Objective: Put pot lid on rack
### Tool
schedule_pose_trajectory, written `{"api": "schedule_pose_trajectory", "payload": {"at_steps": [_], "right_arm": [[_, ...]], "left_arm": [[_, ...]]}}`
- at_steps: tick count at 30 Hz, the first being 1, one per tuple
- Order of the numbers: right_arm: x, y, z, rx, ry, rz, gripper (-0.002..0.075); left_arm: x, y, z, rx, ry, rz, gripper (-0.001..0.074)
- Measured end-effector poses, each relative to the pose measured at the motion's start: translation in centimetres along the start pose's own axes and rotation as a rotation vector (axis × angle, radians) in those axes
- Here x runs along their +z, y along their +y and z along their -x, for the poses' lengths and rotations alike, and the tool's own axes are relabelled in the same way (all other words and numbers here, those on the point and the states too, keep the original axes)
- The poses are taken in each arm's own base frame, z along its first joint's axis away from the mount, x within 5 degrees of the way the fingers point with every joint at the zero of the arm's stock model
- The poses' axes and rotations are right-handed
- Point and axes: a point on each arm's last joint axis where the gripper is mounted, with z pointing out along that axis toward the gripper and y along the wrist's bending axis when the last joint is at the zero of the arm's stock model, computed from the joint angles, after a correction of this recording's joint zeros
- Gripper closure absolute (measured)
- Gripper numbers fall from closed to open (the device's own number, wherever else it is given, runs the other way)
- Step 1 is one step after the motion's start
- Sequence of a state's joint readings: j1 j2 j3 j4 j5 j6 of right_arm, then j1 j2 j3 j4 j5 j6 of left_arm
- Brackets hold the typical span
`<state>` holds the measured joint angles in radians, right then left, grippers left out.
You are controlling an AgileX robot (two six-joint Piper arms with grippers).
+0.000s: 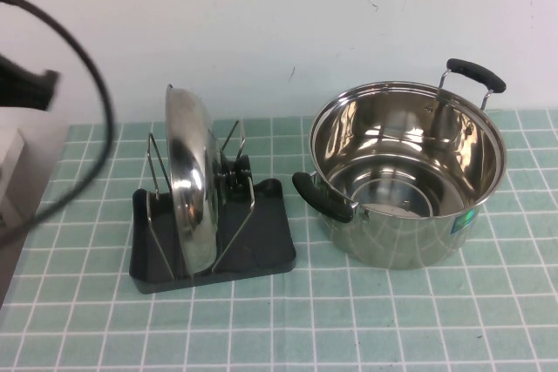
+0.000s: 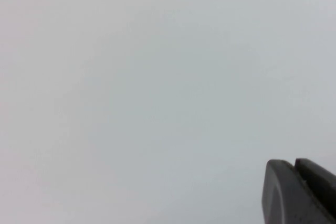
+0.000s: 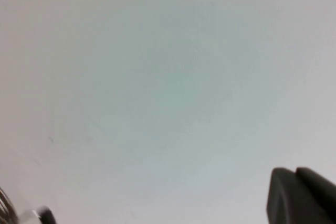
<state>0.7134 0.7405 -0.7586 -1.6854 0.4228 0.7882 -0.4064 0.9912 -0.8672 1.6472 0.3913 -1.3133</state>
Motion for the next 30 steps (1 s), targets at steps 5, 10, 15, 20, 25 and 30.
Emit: {"api": "schedule_pose_trajectory", "payload": {"at_steps": [5, 10, 15, 20, 25, 30], "right_arm": [[-0.7, -1.1, -3.4, -0.261, 0.401, -0.072, 0.0726], [-2.9, 0.2, -6.2, -0.177, 0.728, 0.137, 0.0727], [-5.2, 2.9, -5.6, 0.093, 0.666, 0.493, 0.0727], [-7.3, 3.7, -4.5, 0.253, 0.468, 0.642, 0.0727], [-9.5, 5.1, -5.5, 0.258, 0.33, 0.723, 0.0727], [-11.0, 7.4, -8.0, 0.297, 0.273, 0.713, 0.0727]], "left_arm": [[-1.4, 1.6, -1.6, -0.064, 0.218, 0.106, 0.0734], [-3.2, 0.0, -3.2, -0.265, 0.454, -0.087, 0.0734], [-5.4, -2.1, -3.3, -0.36, 0.476, -0.382, 0.0734], [-8.5, -3.1, -3.9, -0.415, 0.338, -0.595, 0.0735], [-11.3, -3.8, -7.0, -0.433, 0.217, -0.666, 0.0736], [-13.3, -4.0, -10.3, -0.465, 0.151, -0.651, 0.0736]]}}
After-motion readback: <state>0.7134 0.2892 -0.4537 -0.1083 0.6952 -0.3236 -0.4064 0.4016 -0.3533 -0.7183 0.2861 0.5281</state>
